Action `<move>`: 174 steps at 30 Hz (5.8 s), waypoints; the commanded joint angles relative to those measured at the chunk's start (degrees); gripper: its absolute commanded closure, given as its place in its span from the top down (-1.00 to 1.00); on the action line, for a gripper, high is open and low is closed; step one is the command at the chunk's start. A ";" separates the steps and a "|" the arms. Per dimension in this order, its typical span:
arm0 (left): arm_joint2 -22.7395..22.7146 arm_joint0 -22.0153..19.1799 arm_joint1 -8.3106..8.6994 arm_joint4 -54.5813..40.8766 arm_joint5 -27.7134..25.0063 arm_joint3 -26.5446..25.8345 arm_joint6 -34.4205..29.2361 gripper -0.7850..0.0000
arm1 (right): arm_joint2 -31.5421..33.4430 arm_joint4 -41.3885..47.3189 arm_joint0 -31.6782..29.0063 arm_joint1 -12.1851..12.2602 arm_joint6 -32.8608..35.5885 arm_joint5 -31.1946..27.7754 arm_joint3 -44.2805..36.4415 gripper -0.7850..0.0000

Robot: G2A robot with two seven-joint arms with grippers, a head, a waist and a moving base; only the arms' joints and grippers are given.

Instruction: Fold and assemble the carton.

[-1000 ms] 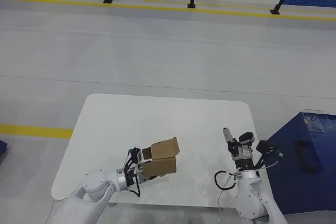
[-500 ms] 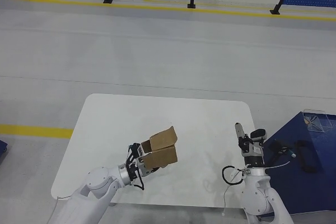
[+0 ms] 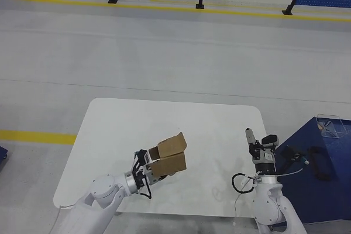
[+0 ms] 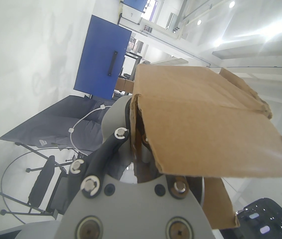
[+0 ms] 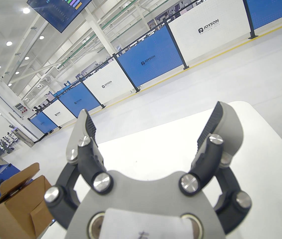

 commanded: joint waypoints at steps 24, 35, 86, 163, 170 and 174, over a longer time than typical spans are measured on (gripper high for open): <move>10.06 -4.37 -8.94 -74.66 11.62 -26.75 109.84 -1.00 | 0.00 0.00 0.00 0.00 0.00 0.00 0.00 1.00; 18.83 -10.02 -12.13 -64.77 -4.42 -14.93 118.54 -1.00 | 0.00 0.00 0.00 0.00 0.00 0.00 0.00 1.00; 1.35 12.50 -6.05 -9.52 28.44 -30.65 68.12 1.00 | 0.00 0.00 0.00 0.00 0.00 0.00 0.00 1.00; 10.43 5.89 -10.85 92.27 51.36 -12.15 11.19 1.00 | -29.23 -36.72 18.74 -5.19 27.53 10.01 24.33 1.00; 10.71 6.64 -12.82 92.95 51.36 -14.84 11.93 1.00 | -29.95 -37.60 19.68 -5.88 26.92 11.64 24.60 1.00; 8.30 10.23 -13.94 90.36 51.34 -20.29 20.43 1.00 | -27.88 -36.03 17.72 -5.63 24.21 10.67 22.12 1.00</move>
